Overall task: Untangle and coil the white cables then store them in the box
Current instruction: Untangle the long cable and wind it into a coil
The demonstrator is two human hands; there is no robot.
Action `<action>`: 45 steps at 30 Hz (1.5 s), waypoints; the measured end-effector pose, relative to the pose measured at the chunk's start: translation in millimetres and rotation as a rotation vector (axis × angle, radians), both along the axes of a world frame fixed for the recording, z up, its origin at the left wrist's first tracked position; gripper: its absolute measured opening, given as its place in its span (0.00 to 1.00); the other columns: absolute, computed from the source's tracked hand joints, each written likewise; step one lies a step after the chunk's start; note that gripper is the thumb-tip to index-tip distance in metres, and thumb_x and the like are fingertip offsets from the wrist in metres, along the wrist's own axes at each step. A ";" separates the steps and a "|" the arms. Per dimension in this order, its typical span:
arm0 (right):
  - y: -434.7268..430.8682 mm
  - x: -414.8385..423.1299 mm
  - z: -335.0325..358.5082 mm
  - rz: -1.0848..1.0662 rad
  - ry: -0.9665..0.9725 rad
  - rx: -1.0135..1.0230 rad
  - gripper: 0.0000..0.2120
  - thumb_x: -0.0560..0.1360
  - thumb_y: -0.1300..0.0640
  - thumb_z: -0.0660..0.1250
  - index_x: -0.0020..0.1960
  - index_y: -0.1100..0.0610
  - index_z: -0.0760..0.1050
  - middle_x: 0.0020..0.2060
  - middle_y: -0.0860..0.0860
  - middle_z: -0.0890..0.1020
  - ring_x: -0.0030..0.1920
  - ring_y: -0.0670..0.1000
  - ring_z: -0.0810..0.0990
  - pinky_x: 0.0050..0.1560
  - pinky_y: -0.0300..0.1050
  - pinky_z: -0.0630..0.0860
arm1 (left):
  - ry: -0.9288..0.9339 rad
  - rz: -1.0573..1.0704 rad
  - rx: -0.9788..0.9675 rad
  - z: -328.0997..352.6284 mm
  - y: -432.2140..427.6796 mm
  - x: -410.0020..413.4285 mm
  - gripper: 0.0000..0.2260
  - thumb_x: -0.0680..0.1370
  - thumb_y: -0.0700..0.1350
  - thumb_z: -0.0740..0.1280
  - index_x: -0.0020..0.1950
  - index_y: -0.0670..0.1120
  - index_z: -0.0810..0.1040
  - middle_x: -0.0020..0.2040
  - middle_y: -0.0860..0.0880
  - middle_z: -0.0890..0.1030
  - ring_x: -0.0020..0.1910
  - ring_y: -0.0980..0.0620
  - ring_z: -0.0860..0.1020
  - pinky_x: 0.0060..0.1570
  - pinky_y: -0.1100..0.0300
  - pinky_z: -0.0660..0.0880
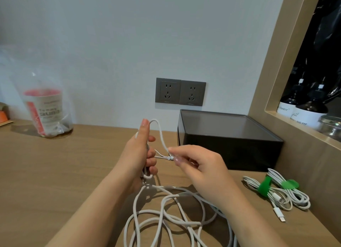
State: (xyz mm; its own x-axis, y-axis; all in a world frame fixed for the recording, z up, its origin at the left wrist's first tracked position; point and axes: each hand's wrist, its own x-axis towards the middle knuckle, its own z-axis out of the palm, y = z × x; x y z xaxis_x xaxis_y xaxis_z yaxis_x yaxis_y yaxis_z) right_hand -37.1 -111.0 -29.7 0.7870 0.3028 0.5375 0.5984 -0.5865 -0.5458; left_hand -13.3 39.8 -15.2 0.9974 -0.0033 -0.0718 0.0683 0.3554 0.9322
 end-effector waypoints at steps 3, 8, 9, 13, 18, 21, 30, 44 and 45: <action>7.8 1.2 -6.5 0.001 -0.103 -0.109 0.12 0.76 0.53 0.62 0.58 0.43 0.77 0.46 0.38 0.81 0.50 0.41 0.78 0.49 0.41 0.78 | -0.076 0.031 0.032 0.5 -0.4 -2.1 0.31 0.56 0.68 0.65 0.46 0.46 0.70 0.24 0.52 0.61 0.19 0.57 0.60 0.18 0.67 0.61; 13.9 -0.5 -7.7 0.032 -0.188 -0.196 0.16 0.76 0.48 0.56 0.58 0.44 0.77 0.46 0.41 0.82 0.47 0.42 0.78 0.44 0.44 0.79 | -0.123 0.047 0.049 -1.6 1.1 -0.5 0.23 0.55 0.56 0.75 0.38 0.48 0.66 0.25 0.52 0.63 0.21 0.56 0.61 0.20 0.66 0.60; 13.7 -0.8 -7.9 0.041 -0.192 -0.205 0.15 0.75 0.49 0.56 0.58 0.44 0.77 0.46 0.40 0.82 0.47 0.42 0.78 0.44 0.44 0.79 | -0.123 0.063 0.043 -2.4 1.6 0.5 0.20 0.58 0.52 0.75 0.37 0.49 0.66 0.24 0.52 0.63 0.20 0.56 0.61 0.19 0.66 0.60; 15.6 -2.0 -7.8 0.064 -0.216 -0.246 0.14 0.75 0.53 0.60 0.58 0.45 0.78 0.45 0.41 0.82 0.45 0.44 0.78 0.42 0.45 0.79 | -0.142 0.170 0.014 -6.5 0.9 5.1 0.14 0.73 0.40 0.69 0.36 0.49 0.63 0.25 0.53 0.62 0.18 0.58 0.60 0.17 0.66 0.59; 18.4 -5.9 -4.3 0.093 -0.173 -0.305 0.15 0.74 0.48 0.59 0.55 0.46 0.80 0.42 0.42 0.84 0.38 0.46 0.77 0.38 0.44 0.77 | -0.114 0.178 -0.201 -7.2 1.1 11.6 0.11 0.77 0.38 0.62 0.38 0.47 0.62 0.25 0.52 0.60 0.18 0.57 0.59 0.18 0.67 0.62; 17.6 -7.1 -2.3 0.112 -0.080 -0.289 0.15 0.74 0.50 0.62 0.58 0.47 0.79 0.45 0.43 0.85 0.44 0.46 0.79 0.45 0.46 0.78 | -0.012 0.111 -0.508 -6.6 8.3 17.4 0.15 0.79 0.42 0.60 0.33 0.46 0.62 0.22 0.52 0.62 0.18 0.57 0.63 0.21 0.69 0.67; 10.9 -4.8 3.4 0.085 0.058 -0.267 0.12 0.75 0.51 0.66 0.58 0.46 0.79 0.48 0.41 0.83 0.48 0.40 0.76 0.52 0.40 0.75 | 0.070 0.060 -0.802 -5.0 16.4 21.8 0.16 0.80 0.47 0.60 0.33 0.46 0.65 0.20 0.54 0.64 0.17 0.60 0.66 0.18 0.70 0.68; -10.6 4.1 9.4 -0.302 0.242 -0.161 0.35 0.54 0.24 0.50 0.33 0.54 0.74 0.27 0.48 0.74 0.33 0.49 0.76 0.38 0.46 0.76 | 0.030 -0.153 -0.983 -5.7 30.6 13.8 0.13 0.77 0.53 0.63 0.39 0.45 0.73 0.20 0.54 0.63 0.15 0.58 0.62 0.16 0.70 0.63; -11.9 5.8 8.1 -0.320 0.248 -0.145 0.35 0.54 0.24 0.51 0.34 0.54 0.75 0.27 0.49 0.74 0.33 0.50 0.76 0.37 0.47 0.76 | 0.022 -0.170 -0.977 -5.8 30.2 13.7 0.13 0.77 0.53 0.63 0.39 0.45 0.74 0.20 0.54 0.63 0.15 0.58 0.62 0.16 0.70 0.63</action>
State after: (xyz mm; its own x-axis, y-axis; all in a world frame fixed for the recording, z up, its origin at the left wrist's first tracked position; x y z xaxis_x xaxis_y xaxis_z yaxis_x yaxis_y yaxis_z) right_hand -31.2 -122.9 -21.6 0.9536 0.0811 0.2900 0.2351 -0.8023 -0.5487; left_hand 0.4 70.0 -21.0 0.9766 -0.2142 0.0200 0.2038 0.9510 0.2325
